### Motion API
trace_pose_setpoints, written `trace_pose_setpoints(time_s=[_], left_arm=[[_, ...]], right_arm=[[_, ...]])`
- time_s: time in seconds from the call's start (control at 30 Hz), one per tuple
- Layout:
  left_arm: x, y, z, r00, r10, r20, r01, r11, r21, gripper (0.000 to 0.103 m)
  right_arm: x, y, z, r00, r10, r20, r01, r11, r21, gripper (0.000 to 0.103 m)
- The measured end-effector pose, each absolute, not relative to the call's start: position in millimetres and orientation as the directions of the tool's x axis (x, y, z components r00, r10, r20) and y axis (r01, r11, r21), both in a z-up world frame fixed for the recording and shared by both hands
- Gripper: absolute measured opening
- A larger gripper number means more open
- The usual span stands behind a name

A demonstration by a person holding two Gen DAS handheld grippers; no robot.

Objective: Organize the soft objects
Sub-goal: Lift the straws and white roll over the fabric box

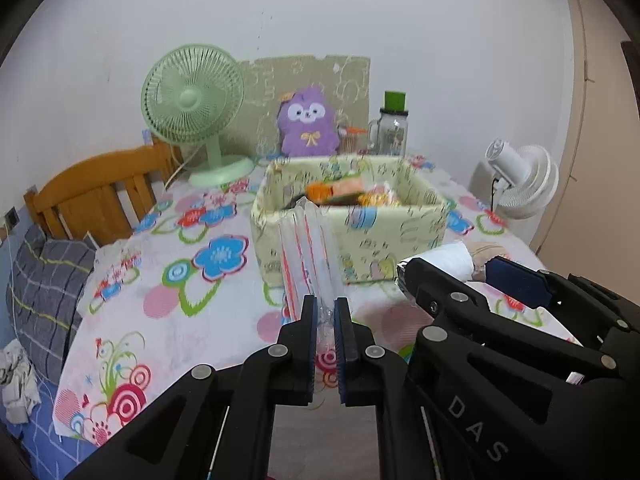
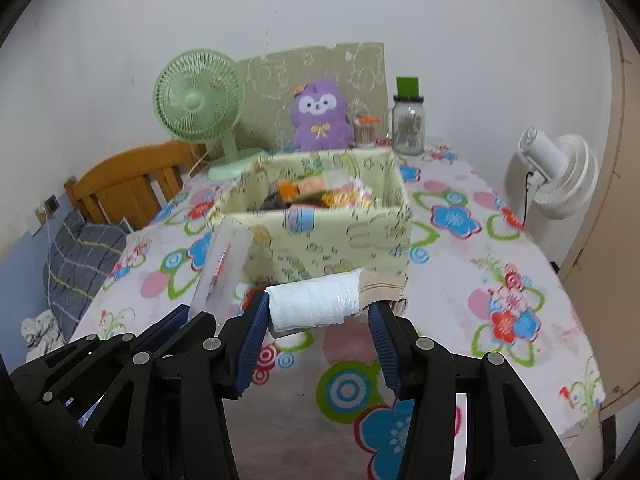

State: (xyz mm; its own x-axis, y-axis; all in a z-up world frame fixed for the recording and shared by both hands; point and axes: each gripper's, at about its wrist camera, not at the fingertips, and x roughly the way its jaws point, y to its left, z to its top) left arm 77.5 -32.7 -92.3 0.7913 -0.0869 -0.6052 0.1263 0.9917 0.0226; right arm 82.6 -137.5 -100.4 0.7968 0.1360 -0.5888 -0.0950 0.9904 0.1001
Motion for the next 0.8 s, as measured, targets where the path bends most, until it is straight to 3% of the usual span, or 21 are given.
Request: trace_pose_setpoints(time_s=[0.8], left_arm=[[93,-43,-28,0.855,-0.110,-0.506,0.143,0.989,0.026,0.005]], right_arm=[[92,-149,-28,0.866,0.104,-0.489,-0.069,0.994,0.090,0.054]])
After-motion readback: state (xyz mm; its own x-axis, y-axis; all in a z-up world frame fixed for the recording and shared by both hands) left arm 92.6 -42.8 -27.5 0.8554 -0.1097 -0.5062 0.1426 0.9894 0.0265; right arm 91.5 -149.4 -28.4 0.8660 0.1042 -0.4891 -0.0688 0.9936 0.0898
